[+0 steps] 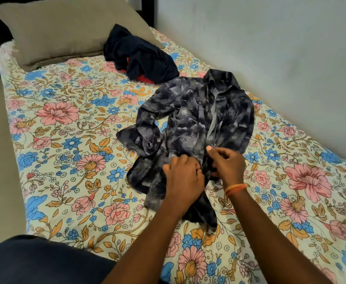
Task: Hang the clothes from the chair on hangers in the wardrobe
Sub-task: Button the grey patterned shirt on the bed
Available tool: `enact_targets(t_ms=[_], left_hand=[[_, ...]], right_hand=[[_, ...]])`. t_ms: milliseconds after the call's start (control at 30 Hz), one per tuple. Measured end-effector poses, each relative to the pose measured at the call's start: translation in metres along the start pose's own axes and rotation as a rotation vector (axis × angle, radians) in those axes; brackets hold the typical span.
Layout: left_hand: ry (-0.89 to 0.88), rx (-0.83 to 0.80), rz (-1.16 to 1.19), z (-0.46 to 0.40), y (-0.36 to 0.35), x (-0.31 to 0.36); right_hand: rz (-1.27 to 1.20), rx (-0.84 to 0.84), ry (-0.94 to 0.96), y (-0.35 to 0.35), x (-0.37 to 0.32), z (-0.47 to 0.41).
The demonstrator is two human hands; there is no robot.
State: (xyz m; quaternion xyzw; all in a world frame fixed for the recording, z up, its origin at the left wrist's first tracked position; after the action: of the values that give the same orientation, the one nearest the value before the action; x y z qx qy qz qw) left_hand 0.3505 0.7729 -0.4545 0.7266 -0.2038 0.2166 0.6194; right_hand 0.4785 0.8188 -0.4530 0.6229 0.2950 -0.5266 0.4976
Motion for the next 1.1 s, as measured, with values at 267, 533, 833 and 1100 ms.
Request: enact_targets(t_ms=[267, 533, 833, 1100], left_hand=[[0.134, 0.008, -0.067, -0.044, 0.002, 0.017], [0.48, -0.018, 0.584, -0.046, 0.006, -0.019], [0.205, 0.144, 0.172, -0.04, 0.013, -0.008], [0.008, -0.059, -0.288, -0.076, 0.012, 0.03]], right_hand=[[-0.235, 0.057, -0.217, -0.015, 0.011, -0.02], [-0.409, 0.178, -0.221, -0.015, 0.024, -0.011], [-0.083, 0.147, -0.029, -0.029, 0.024, -0.022], [-0.066, 0.08, -0.082, -0.029, 0.022, -0.034]])
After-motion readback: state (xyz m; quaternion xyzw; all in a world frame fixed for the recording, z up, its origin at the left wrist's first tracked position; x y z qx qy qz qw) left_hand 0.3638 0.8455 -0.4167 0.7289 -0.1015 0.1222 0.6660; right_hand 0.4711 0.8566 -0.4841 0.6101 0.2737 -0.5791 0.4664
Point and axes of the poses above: each hand's wrist, its own z-axis away from the middle knuckle, its own y-axis out of the back of the hand, x = y × z, the point moved 1 cm from there along -z, towards the middle knuckle, and after that the axes turned 1 degree about x, right-handed, at the moved point
